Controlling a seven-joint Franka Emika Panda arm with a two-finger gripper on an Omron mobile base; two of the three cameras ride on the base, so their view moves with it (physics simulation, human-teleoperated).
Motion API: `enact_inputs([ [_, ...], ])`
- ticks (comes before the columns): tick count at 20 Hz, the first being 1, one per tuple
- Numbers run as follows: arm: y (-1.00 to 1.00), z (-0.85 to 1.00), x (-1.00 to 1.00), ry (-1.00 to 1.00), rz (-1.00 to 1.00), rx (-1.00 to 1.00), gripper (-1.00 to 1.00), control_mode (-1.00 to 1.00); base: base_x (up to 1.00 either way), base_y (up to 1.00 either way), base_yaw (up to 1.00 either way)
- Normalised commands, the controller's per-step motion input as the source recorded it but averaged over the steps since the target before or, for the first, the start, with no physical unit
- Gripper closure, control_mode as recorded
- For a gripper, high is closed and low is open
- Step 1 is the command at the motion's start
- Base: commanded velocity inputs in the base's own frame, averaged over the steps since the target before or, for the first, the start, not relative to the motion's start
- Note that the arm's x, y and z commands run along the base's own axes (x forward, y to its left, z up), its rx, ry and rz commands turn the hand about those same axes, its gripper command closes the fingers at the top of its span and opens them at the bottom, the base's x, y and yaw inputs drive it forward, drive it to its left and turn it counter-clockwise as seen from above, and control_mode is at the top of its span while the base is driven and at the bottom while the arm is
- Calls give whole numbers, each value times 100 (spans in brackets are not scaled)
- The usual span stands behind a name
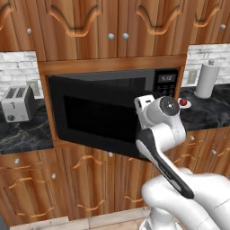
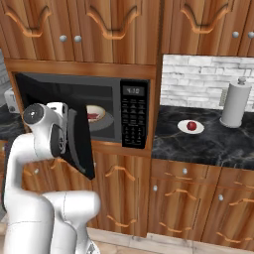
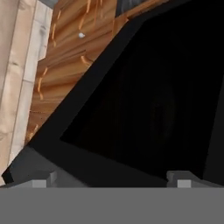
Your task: Remove the apple from the bowl and place it on the small plate. Then place the bowl with only the steak in the microwave, close the door, and press the start button to microwave the steak.
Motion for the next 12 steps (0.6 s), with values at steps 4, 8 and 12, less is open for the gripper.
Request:
enact_inputs([
  [4,0,1,84,-3,0,3,-100,-100,0,0,0],
  [8,17,0,94,0,0,0,-100,-100,0,0,0],
  [12,21,0,95,0,0,0,-100,-100,0,0,0],
])
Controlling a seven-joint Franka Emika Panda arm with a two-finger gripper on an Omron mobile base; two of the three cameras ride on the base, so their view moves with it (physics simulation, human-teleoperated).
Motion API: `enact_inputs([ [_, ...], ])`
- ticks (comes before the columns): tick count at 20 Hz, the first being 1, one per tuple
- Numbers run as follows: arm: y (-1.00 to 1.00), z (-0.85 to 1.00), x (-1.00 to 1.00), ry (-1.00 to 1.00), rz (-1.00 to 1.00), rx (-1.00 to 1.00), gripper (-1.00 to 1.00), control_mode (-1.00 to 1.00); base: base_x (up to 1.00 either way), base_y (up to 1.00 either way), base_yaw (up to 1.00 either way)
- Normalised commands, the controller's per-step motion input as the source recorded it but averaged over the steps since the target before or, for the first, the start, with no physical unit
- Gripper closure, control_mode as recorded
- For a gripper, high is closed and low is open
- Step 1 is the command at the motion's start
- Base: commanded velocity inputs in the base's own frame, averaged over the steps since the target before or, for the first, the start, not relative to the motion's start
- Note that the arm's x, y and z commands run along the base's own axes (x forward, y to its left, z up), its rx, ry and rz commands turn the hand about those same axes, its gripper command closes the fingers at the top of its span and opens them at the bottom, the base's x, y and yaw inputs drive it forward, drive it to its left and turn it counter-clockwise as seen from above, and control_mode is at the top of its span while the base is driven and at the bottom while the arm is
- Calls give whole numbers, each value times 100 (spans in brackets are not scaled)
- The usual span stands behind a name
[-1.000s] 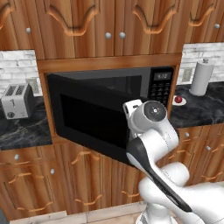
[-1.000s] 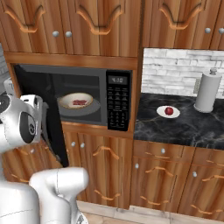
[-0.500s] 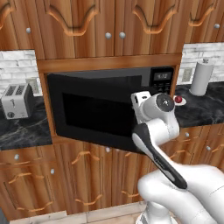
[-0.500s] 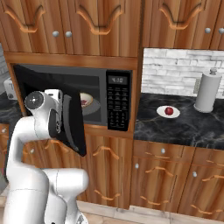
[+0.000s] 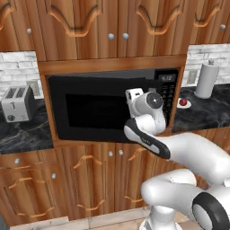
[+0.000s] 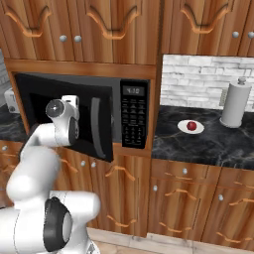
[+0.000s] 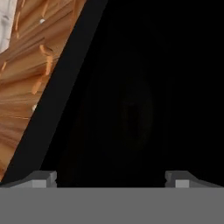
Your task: Remove the apple from the bowl and place it on the small plate. Then place the bowl with only the steak in the microwave, close the door, and press the start button to microwave the steak.
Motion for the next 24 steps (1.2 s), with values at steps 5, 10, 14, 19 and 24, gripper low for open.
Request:
enact_inputs([
  [5,11,0,76,0,0,0,-100,-100,0,0,0],
  [10,2,0,25,-1,1,0,-100,-100,0,0,0],
  [14,0,0,56,0,6,0,-100,-100,0,0,0],
  [19,0,0,53,0,5,0,-100,-100,0,0,0],
  [24,2,-7,27,2,6,0,-100,-100,0,0,0],
])
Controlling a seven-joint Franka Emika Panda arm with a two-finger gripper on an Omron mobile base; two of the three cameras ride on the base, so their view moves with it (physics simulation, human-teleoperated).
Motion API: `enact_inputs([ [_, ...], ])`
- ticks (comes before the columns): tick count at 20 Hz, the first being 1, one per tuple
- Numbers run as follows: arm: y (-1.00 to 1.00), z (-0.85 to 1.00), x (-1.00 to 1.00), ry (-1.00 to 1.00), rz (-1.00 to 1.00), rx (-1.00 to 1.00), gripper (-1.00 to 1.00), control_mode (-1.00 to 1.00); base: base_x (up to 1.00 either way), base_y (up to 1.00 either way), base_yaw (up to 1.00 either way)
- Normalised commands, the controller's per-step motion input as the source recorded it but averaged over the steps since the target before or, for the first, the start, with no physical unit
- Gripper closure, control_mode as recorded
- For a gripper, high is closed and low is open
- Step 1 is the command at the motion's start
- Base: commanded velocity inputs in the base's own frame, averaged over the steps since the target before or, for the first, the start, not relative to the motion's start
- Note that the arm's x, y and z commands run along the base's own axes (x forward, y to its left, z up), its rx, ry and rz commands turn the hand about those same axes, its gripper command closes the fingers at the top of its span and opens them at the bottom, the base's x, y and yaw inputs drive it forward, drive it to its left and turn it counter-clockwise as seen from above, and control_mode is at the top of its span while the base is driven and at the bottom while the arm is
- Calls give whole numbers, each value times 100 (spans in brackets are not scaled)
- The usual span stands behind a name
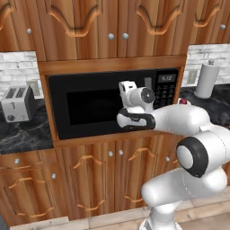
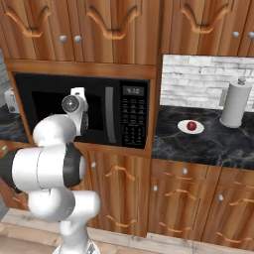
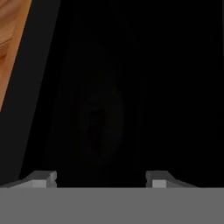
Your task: Remove the apple from the bowl and place it on the small plate. Then place the bowl with only the steak in the microwave, close the door, and press the start button to microwave the steak.
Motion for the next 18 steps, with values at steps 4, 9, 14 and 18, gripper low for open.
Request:
enact_inputs([
  [4,-1,10,-100,-1,0,3,-100,-100,0,0,0],
  [9,-23,39,-100,3,0,8,-100,-100,0,0,0],
  [14,-56,45,-100,18,-1,11,-100,-100,0,0,0],
  [18,-76,5,-100,20,0,14,-100,-100,0,0,0],
])
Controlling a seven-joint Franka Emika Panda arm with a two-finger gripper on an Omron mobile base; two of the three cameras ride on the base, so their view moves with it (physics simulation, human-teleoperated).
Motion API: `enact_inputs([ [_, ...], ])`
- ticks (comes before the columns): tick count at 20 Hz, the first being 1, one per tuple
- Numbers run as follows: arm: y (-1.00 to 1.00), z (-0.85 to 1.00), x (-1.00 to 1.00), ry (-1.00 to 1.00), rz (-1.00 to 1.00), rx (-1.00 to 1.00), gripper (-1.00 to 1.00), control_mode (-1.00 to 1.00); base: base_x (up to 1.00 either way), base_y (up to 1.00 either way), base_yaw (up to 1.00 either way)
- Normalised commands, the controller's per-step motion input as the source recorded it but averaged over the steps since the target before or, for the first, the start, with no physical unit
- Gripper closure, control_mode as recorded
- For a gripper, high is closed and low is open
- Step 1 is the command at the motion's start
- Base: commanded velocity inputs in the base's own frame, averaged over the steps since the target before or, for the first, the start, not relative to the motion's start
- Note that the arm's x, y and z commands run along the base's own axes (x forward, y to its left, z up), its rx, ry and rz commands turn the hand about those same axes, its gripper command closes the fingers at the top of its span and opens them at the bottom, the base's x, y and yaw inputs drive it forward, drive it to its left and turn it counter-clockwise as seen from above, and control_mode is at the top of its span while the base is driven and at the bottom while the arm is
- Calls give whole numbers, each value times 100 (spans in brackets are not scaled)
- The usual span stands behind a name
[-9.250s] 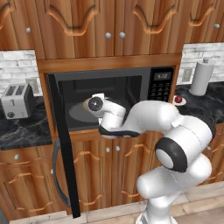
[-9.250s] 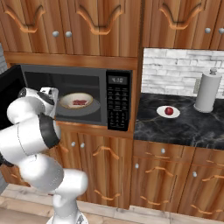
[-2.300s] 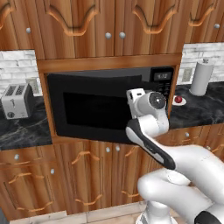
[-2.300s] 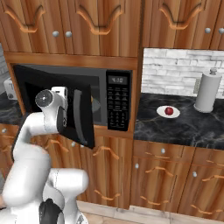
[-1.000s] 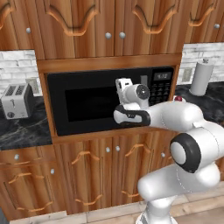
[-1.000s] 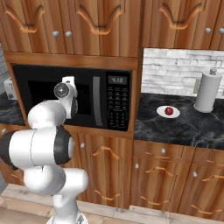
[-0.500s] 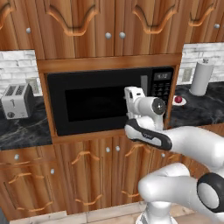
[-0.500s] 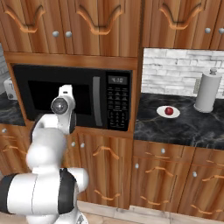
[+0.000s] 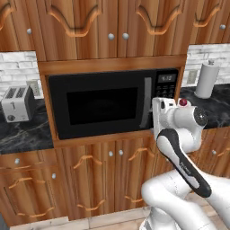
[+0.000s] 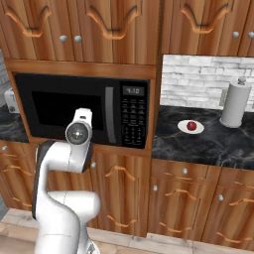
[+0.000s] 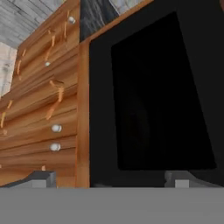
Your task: Remove the apple from the bowl and place it on the small plate. Then place the bowl with only the steak in the microwave, close the door, and press the start button to microwave the steak.
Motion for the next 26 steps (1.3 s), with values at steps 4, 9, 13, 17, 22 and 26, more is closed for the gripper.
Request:
enact_inputs([
  [4,-69,-28,-100,10,0,14,-100,-100,0,0,0],
  [9,-39,-50,-66,0,0,10,-100,-100,0,0,0],
  [13,17,-90,-4,0,0,8,-100,-100,0,0,0],
  [17,13,-63,2,-9,0,10,-100,-100,0,0,0],
  [22,0,-8,5,-11,0,6,-100,-100,0,0,0],
  [26,-1,0,20,-10,-1,8,-100,-100,0,0,0],
])
